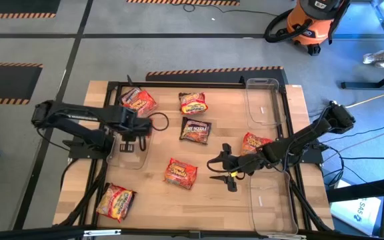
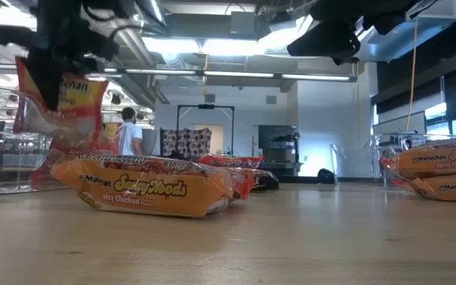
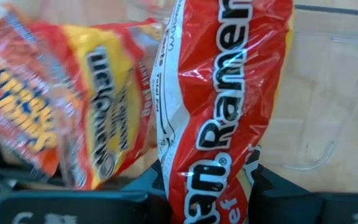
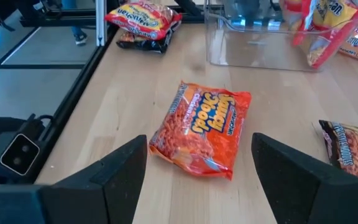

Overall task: Sort Maruchan noodles
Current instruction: Put the red noodle pack into the middle transparent bin

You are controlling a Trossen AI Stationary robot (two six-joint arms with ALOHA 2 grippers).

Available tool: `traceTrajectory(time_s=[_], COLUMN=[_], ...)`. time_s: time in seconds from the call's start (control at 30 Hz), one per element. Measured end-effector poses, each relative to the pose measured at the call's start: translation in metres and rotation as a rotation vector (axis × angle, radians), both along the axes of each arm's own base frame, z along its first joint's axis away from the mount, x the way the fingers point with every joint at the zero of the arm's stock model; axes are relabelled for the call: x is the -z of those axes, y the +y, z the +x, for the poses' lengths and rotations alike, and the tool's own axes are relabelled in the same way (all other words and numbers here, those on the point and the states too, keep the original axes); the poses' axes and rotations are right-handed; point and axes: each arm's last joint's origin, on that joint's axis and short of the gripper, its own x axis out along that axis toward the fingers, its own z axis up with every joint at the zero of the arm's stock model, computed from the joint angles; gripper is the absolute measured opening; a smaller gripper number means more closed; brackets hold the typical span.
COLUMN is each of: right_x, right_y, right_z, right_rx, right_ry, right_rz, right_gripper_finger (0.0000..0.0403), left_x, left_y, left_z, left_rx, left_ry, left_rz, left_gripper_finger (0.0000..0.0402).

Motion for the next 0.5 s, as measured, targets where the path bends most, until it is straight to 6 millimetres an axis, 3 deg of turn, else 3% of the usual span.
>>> traceTrajectory(time_s=[0.5], right_x=[0.000], right_y=[0.000], right_z=[0.000], right_rx=[-0.017], right_ry=[0.004], right_rz=[-0.011], right_gripper_finger=[0.0269], left_x=[0.054], left_y=[0.033], left_z=[-0.005], left_rx=[-0.035], left_ry=[-0.054], left_rz=[-0.101], left_gripper_finger=[0.0084])
